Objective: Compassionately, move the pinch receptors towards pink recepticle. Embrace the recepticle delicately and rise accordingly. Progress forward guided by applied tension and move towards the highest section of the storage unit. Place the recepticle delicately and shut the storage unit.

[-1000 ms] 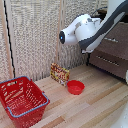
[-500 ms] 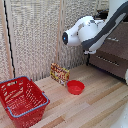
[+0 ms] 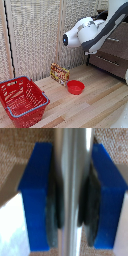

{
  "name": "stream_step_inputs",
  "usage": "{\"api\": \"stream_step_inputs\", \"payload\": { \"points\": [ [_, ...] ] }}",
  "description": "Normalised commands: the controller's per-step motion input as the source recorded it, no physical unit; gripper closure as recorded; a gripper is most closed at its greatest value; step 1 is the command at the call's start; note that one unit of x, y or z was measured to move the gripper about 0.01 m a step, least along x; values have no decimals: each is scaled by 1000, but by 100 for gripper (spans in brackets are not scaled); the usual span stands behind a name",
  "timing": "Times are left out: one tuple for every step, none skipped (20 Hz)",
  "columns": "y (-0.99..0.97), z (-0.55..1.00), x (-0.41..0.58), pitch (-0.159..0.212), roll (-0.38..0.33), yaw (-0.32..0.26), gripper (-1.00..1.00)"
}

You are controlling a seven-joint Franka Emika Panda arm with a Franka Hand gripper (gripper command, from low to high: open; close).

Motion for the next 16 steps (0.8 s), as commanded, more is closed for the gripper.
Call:
{"api": "stream_step_inputs", "payload": {
  "points": [
    [-37,311,214,56,-136,-54,100],
    [-106,426,337,100,-130,-46,100],
    [-140,511,451,122,-120,-34,100],
    [-194,580,480,133,-110,-32,100],
    [-206,669,463,129,-102,-29,100],
    [-240,729,471,121,-93,-32,100],
    [-237,760,489,118,-84,-32,100],
    [-240,769,474,102,-81,-33,100],
    [-243,766,454,83,-84,-41,100],
    [-229,723,477,55,-91,-60,100],
    [-226,706,489,33,-110,-74,100],
    [-271,714,506,23,-119,-76,100],
    [-386,674,466,5,-108,-20,100],
    [-514,646,351,0,-86,0,100],
    [-577,597,283,0,-69,0,100],
    [-654,569,189,0,-49,0,100]
  ]
}}
